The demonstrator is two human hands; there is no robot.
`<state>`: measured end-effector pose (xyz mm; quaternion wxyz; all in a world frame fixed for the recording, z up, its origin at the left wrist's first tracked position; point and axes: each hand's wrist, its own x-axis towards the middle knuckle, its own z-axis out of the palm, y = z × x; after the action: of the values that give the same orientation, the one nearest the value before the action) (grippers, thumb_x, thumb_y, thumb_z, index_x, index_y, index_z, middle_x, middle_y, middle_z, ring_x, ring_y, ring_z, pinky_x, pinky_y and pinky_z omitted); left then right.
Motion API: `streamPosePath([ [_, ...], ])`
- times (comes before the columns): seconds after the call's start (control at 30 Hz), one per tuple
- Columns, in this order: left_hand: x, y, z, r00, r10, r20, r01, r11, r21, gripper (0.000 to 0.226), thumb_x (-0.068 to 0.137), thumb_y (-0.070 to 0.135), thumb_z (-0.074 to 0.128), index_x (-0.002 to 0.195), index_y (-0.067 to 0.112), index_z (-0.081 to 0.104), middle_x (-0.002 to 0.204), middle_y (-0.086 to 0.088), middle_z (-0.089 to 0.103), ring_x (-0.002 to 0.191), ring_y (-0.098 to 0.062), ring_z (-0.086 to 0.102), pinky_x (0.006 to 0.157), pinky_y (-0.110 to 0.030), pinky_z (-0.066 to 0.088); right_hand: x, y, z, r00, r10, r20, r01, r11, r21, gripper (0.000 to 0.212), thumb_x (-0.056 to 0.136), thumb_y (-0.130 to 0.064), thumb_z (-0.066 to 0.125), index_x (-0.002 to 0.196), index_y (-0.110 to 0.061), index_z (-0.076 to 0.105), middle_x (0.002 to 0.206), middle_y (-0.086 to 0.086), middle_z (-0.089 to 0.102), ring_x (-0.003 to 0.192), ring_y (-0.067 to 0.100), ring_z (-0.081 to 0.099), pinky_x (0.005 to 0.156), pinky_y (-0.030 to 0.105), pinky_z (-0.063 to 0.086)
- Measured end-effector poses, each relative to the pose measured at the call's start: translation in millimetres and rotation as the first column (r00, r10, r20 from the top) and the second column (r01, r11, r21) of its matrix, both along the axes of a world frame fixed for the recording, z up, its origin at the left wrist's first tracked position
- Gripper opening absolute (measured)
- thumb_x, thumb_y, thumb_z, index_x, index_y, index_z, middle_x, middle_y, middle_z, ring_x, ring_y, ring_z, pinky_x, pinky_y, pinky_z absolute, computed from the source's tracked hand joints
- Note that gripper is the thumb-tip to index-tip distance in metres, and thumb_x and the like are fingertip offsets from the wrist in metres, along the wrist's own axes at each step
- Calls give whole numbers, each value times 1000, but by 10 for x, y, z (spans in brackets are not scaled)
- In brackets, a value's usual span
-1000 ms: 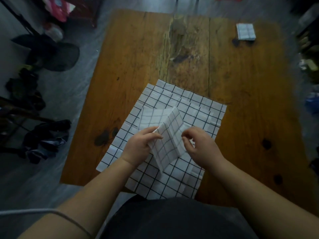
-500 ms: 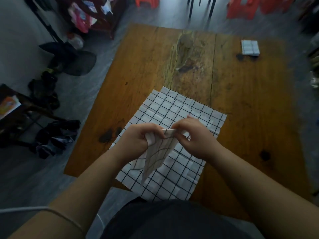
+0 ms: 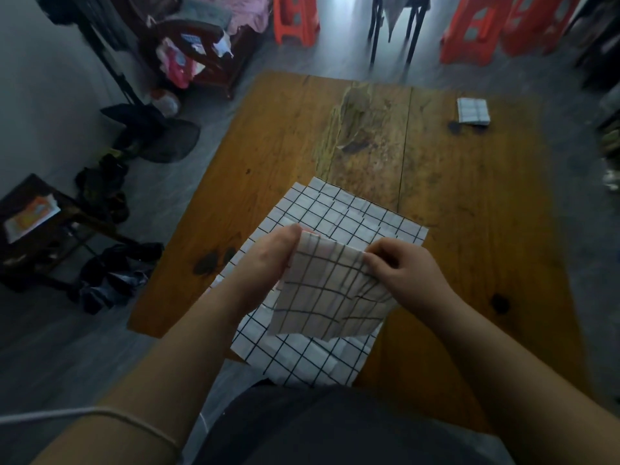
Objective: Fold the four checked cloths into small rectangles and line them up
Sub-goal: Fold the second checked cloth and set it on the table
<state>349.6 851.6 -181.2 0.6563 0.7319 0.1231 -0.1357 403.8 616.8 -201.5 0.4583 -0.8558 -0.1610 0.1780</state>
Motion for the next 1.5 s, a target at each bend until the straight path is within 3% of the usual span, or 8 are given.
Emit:
streamPosePath([
  [0.1,-27,-111,-20,991,-80,105,66,990,126,31,98,46,49,92,20,65,86,2,65,76,-11,62,68,-32,54,-34,-106,75,999,-37,-6,37,999,8,14,96,-24,62,85,-30,67,81,-6,68,78,4,64,70,27,52],
  [0.33,-17,-366,-38,977,-17,214,-35,970,240,24,103,29,50,85,26,66,80,9,62,75,0,57,70,-26,46,-106,-285,188,997,43,-63,-48,996,-78,9,97,-27,60,91,-30,67,87,-8,68,84,9,64,75,32,57],
  [0.7,-48,-534,50,978,-139,154,88,950,300,24,102,39,47,97,27,67,89,5,66,80,-5,61,72,-29,51,-199,-139,178,997,5,74,-7,1000,18,12,98,-32,56,89,-34,64,83,-9,66,80,7,62,70,32,56],
  [0.87,-123,-433,17,966,-257,13,235,905,353,23,103,40,44,100,28,63,97,3,64,89,-15,61,78,-38,55,-168,-212,133,987,-163,15,160,980,115,18,100,-27,55,86,-24,66,81,-5,65,79,11,62,66,28,50],
  [1.07,-169,-305,-38,971,-239,5,212,868,449,25,102,34,47,94,22,67,92,-4,67,87,-22,62,82,-51,56,-141,-278,122,978,-206,-28,208,968,139,21,100,-27,54,84,-19,65,80,-2,63,75,9,59,66,28,48],
  [1.27,-143,-287,12,969,-244,42,205,886,417,19,101,31,52,92,34,68,88,9,68,81,-2,61,78,-35,55,-116,-202,182,983,-183,-12,181,963,202,13,98,-30,57,90,-28,67,87,-6,67,81,0,62,65,21,52],
  [1.4,-133,-208,12,972,-229,60,189,905,382,18,101,27,53,99,32,70,93,10,72,87,-5,66,79,-34,58,-83,-161,200,961,-272,-60,277,917,288,14,100,-22,57,95,-19,70,90,-3,67,78,-8,61,61,9,48],
  [1.5,-155,-109,-5,983,-177,52,148,925,351,19,100,21,54,105,26,71,100,5,71,91,-11,67,74,-31,61,-52,-176,199,954,-288,-86,300,900,317,14,100,-23,58,96,-21,71,92,-2,69,80,-4,63,63,14,50],
])
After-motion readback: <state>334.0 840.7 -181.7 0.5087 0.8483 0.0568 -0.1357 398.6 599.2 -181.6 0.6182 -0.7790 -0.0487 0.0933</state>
